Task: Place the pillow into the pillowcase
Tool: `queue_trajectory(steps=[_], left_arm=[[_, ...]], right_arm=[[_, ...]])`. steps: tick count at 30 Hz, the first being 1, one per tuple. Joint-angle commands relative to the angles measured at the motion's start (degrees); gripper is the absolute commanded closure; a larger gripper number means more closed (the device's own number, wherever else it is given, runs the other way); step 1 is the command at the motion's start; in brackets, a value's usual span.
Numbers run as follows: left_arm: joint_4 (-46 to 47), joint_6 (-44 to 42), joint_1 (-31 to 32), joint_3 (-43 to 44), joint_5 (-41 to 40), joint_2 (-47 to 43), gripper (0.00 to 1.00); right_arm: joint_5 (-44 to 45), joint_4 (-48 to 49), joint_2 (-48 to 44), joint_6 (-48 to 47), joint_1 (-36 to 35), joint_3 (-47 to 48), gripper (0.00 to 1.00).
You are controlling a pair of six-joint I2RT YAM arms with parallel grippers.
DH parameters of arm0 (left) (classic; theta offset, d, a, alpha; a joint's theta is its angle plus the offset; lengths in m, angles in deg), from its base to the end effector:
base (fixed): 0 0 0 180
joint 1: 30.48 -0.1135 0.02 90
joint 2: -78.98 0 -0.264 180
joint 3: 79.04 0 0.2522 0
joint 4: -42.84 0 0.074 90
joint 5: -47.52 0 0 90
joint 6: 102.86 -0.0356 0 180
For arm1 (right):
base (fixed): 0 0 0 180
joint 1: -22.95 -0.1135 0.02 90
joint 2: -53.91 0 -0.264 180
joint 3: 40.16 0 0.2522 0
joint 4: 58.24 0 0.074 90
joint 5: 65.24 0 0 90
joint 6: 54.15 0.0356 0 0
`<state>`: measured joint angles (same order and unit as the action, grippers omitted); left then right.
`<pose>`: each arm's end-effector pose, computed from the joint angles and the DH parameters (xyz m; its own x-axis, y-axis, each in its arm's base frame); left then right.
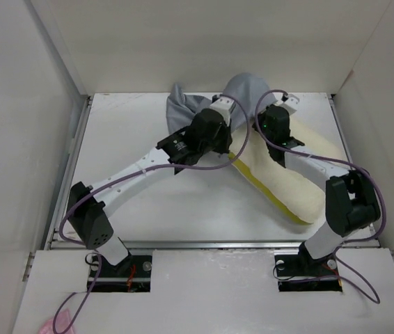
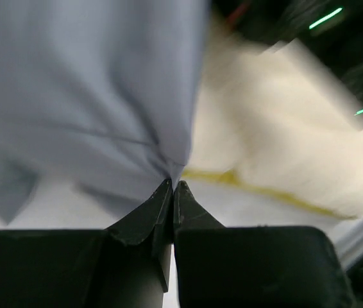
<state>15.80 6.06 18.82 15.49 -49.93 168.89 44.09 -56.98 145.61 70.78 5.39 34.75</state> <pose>0.2461 -0.2790 0.3561 -0.4537 0.0344 -0.8905 0.5565 0.7914 -0.2530 0.3591 0.1013 0.2757 -0.1982 0.5040 -0.8407 0.1620 0.8627 0.4790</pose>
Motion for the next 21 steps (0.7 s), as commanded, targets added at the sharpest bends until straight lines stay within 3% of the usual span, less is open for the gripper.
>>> queue_trajectory(steps=[1,7,12,17,18,19,21], left_arm=[[2.1,-5.3,2.6,12.0,7.3,0.3,1.00],[-1.7,-6.5,2.6,26.9,7.4,6.0,1.00],[-4.0,-7.0,3.1,32.7,7.4,7.5,1.00],[-5.4,-7.1,2.6,35.5,1.8,6.9,1.00],[-4.5,-7.1,1.8,34.1,1.8,6.1,1.00],[-4.0,-7.1,1.2,33.0,0.8,6.1,1.00],[-3.4,-5.9,-1.3,28.9,0.8,6.1,1.00]], right_arm=[[11.4,9.1,1.5,4.8,-6.7,4.9,1.00],[20.5,5.8,3.1,6.5,-16.6,2.9,1.00],[24.0,-9.7,8.2,16.4,-17.2,5.9,1.00],[23.7,-14.1,8.8,17.8,-17.2,5.9,1.00],[22.4,-13.2,8.8,16.9,-17.2,4.9,0.97],[21.0,-12.5,7.0,14.0,-17.2,4.3,0.79],[18.7,-10.5,4.8,9.2,-16.6,3.2,0.53]])
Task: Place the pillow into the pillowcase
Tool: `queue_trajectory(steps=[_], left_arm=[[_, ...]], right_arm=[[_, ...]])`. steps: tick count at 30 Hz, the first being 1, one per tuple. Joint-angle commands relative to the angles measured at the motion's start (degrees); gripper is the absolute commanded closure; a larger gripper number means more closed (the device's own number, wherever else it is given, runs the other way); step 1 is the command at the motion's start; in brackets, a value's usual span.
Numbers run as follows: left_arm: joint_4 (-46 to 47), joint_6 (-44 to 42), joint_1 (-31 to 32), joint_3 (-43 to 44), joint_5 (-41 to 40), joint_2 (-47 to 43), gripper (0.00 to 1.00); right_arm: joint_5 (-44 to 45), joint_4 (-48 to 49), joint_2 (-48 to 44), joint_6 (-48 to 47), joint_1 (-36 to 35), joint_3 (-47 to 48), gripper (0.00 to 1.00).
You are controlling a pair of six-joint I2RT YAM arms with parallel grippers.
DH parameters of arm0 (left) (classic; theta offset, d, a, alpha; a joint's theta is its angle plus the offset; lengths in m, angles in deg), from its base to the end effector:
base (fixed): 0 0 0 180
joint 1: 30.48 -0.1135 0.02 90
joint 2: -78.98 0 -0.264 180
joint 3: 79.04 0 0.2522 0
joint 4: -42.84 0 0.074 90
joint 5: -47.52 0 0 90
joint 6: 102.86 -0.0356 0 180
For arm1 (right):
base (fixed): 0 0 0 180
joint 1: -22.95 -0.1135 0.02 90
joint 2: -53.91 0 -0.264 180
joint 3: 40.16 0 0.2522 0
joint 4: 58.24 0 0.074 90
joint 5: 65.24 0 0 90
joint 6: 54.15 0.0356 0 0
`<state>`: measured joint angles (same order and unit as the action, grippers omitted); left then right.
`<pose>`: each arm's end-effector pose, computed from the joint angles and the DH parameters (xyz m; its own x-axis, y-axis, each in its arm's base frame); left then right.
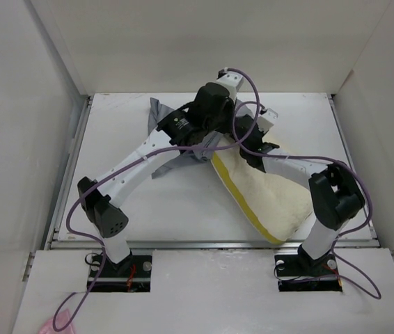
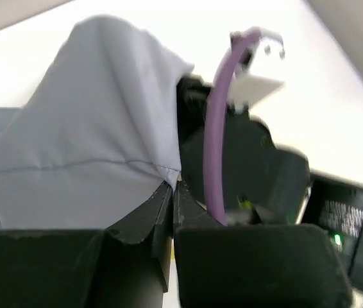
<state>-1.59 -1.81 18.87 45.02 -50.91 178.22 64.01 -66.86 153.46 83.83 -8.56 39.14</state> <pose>0.2607 -0.2957 0.4433 -0.3412 0.1063 -0.9340 0.6064 0.7841 -0.1323 0.3437 0.1843 0.2375 -0.2253 0.5367 -0.8131 0.3511 0.8233 0.4461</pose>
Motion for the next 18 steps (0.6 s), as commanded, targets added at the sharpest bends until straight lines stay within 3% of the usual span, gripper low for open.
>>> queue_trajectory(steps=[1,2,4,6,7,8,10,13,15,18], left_arm=[[14.0,2.8,-2.0,-2.2,0.5,-3.3,1.00],[14.0,3.7,-2.5,-3.8,-0.2,-2.7,0.97],[14.5,5.6,-3.7,-8.5,-0.2,-2.0,0.51],[13.6,6.9,-4.2,-10.9,1.0,-1.4,0.32],[12.4,7.4,-4.3,-13.6,1.0,-1.4,0.15],[12.4,8.7,-4.3,-15.5,0.3,-2.5,0.08],[13.1,10.3,-4.3,-23.1,-1.4,-7.0,0.00],[13.6,14.4,-5.6,-30.7,-4.2,-15.2,0.00],[12.5,16.8,-6.1,-37.9,-6.8,-19.3,0.00],[10.5,21.1,-6.7,-46.6,-8.2,-26.5,0.00]], right_arm=[[-1.2,0.3,-5.2,-6.8,-2.7,-1.2,0.41],[-1.2,-0.9,-6.4,-10.3,-2.7,-1.2,0.23],[-5.0,-2.8,-8.6,-15.2,-1.6,-0.6,0.00],[-8.1,-3.8,-11.5,-19.1,0.2,-0.6,0.00],[-10.8,-4.8,-12.4,-19.2,1.8,-1.6,0.00],[-11.7,-7.1,-14.2,-19.2,2.5,-2.4,0.00],[-14.2,-8.1,-15.9,-21.3,3.9,-4.6,0.00],[-18.4,-9.8,-20.0,-29.7,3.9,-8.8,0.00],[-25.6,-9.8,-24.4,-37.1,1.2,-12.5,0.00],[-26.9,-12.4,-27.5,-47.7,-8.5,-15.0,0.00]])
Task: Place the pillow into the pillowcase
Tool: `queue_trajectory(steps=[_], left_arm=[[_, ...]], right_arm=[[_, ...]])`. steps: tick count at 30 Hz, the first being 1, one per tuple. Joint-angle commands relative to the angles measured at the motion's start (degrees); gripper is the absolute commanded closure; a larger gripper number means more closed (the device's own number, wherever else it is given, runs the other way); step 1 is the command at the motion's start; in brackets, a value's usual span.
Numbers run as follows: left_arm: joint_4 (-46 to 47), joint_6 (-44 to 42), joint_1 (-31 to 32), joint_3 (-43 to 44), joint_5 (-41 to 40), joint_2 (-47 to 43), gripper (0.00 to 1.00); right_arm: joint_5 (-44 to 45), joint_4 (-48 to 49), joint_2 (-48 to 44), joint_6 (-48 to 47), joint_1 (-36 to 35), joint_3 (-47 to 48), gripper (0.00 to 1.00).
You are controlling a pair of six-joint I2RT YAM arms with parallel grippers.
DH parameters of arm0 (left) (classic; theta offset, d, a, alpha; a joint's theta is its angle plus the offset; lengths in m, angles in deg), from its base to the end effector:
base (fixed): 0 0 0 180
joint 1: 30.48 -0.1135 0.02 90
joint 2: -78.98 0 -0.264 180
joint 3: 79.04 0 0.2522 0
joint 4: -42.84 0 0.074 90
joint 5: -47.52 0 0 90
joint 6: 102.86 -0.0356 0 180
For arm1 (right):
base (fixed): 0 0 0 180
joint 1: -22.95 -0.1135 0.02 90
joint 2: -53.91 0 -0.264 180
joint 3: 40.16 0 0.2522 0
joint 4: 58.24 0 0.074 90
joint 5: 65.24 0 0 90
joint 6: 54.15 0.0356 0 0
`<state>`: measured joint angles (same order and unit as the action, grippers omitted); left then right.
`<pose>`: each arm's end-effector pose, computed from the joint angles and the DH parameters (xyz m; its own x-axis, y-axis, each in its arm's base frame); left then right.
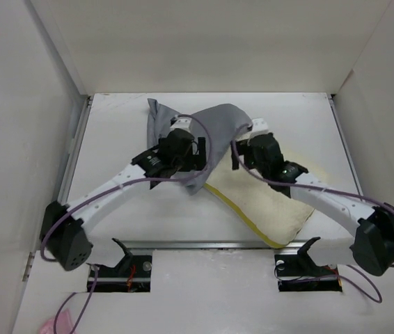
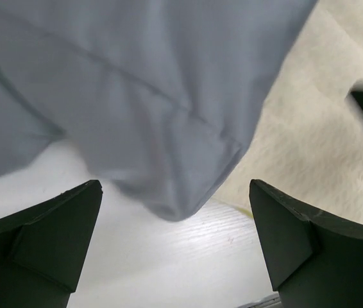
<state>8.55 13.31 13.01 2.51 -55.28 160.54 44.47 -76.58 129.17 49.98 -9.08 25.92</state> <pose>0.2400 -0.2168 0.3133 -0.6044 -0.0195 -0.7965 0.3028 0.9190 -0.2523 0.2583 0.1474 0.2789 -0.4399 -0.0041 -0.8981 -0.1427 0.9876 0.0654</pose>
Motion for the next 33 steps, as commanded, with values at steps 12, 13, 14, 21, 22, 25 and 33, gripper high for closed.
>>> queue_trajectory(steps=[12,13,14,21,22,25,33], left_arm=[[7.4,8.1,0.6,-16.9,3.0,-8.8,0.00],[7.4,8.1,0.6,-16.9,3.0,-8.8,0.00],[7.4,8.1,0.6,-17.5,3.0,-8.8,0.00],[12.4,7.3,0.6,-20.5,3.8,-5.1,0.04],[12.4,7.3,0.6,-19.6,3.2,-5.1,0.04],[13.2,5.6,0.6,-17.9,0.9,-2.0,0.06],[13.7,1.7,-1.7,-11.5,-1.8,4.7,0.23]], right_arm=[[-10.0,-7.5,8.1,-15.4,-14.0,1.4,0.00],[-10.7,-7.5,9.4,-15.4,-14.0,2.1,0.00],[-10.7,-8.3,10.7,-15.4,-14.0,3.7,0.00],[-3.0,-8.3,19.3,-11.1,-14.0,8.3,1.00],[-3.0,-7.6,18.2,-12.1,-14.0,8.3,1.00],[-7.3,-5.5,14.0,-12.9,-12.3,8.3,1.00],[-15.9,-0.4,3.7,-11.4,-6.5,7.7,1.00]])
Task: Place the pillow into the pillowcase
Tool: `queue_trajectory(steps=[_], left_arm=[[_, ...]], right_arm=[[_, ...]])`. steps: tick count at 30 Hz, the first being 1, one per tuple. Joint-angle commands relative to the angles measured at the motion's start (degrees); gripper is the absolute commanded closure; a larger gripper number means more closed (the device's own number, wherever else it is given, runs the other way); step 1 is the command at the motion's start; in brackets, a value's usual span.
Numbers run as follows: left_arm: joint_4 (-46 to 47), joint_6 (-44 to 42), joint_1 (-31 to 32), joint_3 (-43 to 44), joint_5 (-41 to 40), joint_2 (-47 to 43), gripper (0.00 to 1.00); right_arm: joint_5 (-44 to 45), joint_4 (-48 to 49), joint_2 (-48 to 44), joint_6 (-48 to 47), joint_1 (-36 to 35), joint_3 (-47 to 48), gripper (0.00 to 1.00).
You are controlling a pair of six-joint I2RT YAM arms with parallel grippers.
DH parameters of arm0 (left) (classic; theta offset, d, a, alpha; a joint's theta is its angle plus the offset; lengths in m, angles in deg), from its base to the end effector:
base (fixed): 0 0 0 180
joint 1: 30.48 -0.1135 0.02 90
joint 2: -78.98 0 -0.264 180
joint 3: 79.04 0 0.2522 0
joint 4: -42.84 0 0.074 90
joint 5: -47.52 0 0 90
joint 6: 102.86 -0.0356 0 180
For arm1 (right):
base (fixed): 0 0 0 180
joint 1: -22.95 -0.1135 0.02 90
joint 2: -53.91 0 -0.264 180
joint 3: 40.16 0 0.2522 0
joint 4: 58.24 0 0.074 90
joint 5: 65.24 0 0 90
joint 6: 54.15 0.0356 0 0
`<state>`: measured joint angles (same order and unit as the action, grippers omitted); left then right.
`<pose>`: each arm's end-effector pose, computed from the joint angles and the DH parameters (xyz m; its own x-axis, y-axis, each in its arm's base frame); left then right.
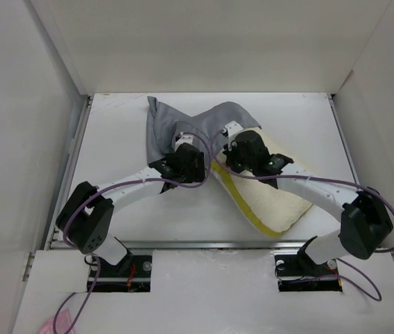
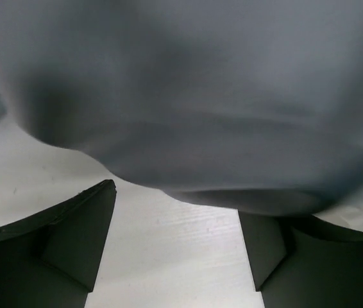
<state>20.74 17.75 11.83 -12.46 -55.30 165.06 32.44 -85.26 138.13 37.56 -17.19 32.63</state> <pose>0.2427 -0.2102 0.2205 -0.6943 -0.0394 -0.7186 0.2093 0.9443 -0.2540 0.2524 0.2066 0.2582 -0.4918 -0.3761 -0.7853 -0.5444 0.8367 -0.0597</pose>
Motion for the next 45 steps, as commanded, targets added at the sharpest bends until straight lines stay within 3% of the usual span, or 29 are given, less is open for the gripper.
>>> queue_trajectory(steps=[1,2,3,5,6,12,16,24,29,32,35,36,37,38,39,41,42,44,45], left_arm=[[3.1,-3.4,-0.6,4.5,-1.8,0.7,0.28],[3.9,-4.1,-0.6,5.0,-1.1,0.8,0.36],[4.7,-4.8,-0.6,5.7,-0.5,0.8,0.63],[5.9,-6.4,-0.6,8.8,0.8,0.8,0.97],[6.7,-6.4,-0.6,9.6,1.6,0.8,1.00],[10.2,-9.9,0.6,9.9,3.5,-4.2,1.00],[10.2,-9.9,2.4,7.2,6.2,-6.4,1.00],[9.3,-12.7,12.4,6.3,21.8,-5.0,1.00],[5.7,-13.8,15.0,5.7,26.5,-11.1,1.00],[4.3,-11.5,15.0,3.4,25.7,-17.0,1.00],[0.0,-7.2,15.0,2.1,17.3,-19.6,1.00],[-3.0,-5.9,15.0,2.1,14.8,-19.6,0.94],[-4.6,-3.7,15.0,3.1,12.5,-19.6,0.68],[-5.9,-2.9,15.0,3.6,9.2,-19.6,0.29],[-7.0,-2.9,15.0,4.2,8.0,-19.1,0.05],[-10.8,-1.8,15.0,7.2,3.0,-19.1,0.00],[-12.0,-1.8,15.0,8.6,1.2,-19.7,0.00],[-15.2,-1.8,15.0,12.8,-2.8,-20.3,0.00],[-16.0,-1.8,15.0,14.2,-7.1,-20.3,0.00]], right_arm=[[-7.9,9.5,-5.3,1.0,3.6,1.0,1.00],[-9.6,11.9,-6.0,1.0,4.4,1.0,1.00],[-10.6,13.6,-6.0,1.0,5.0,1.0,1.00],[-12.2,16.2,-6.0,1.5,6.0,2.8,1.00],[-12.8,19.3,-4.9,2.3,6.0,3.4,1.00],[-17.1,29.2,-2.0,9.8,9.9,6.3,1.00],[-18.2,42.0,-2.0,18.7,12.7,4.4,1.00],[-12.3,56.0,3.5,30.2,13.4,8.2,1.00],[-9.9,65.3,5.9,30.7,13.9,7.6,1.00],[-8.5,66.3,8.1,30.7,14.5,7.6,1.00],[-12.2,65.0,6.8,29.7,15.3,5.4,1.00],[-14.3,64.3,6.2,28.7,15.3,4.0,1.00],[-15.1,62.8,5.6,27.4,14.7,1.5,0.98],[-15.7,61.5,4.5,24.6,14.7,0.4,0.87],[-16.3,59.9,3.9,22.9,13.7,-0.5,0.79],[-20.4,54.5,3.1,20.0,13.1,-2.2,0.65],[-21.9,53.3,2.4,17.2,12.3,-3.0,0.44],[-23.7,49.5,1.5,16.3,11.5,-5.1,0.27],[-25.4,48.9,0.3,14.6,11.5,-5.7,0.02]])
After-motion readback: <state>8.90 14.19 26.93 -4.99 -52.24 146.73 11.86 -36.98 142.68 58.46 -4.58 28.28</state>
